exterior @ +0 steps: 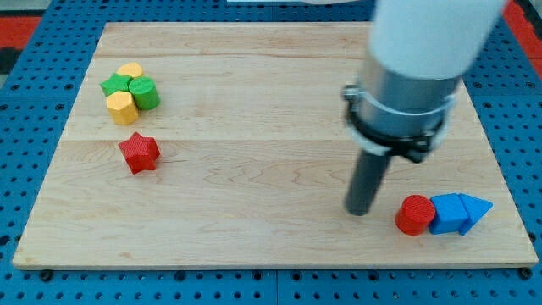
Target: Move the red star towards the bottom center of the board
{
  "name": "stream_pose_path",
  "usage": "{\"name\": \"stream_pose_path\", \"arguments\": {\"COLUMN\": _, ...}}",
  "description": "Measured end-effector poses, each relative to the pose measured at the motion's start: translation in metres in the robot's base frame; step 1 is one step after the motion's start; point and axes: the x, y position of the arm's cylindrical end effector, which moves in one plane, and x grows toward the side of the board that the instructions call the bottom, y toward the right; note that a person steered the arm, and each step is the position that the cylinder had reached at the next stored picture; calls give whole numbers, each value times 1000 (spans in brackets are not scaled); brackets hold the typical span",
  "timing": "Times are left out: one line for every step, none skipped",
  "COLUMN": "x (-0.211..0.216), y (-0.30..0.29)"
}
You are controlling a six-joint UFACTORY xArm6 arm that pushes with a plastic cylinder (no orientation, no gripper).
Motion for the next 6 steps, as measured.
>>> {"name": "stream_pose_path", "arguments": {"x": 3, "y": -84}}
{"name": "stream_pose_path", "arguments": {"x": 3, "y": -183}}
{"name": "stream_pose_path", "arguments": {"x": -4, "y": -271}}
{"name": "stream_pose_path", "arguments": {"x": -28, "y": -325}}
{"name": "stream_pose_path", "arguments": {"x": -71, "y": -339}}
{"name": "stream_pose_path", "arguments": {"x": -91, "y": -286}}
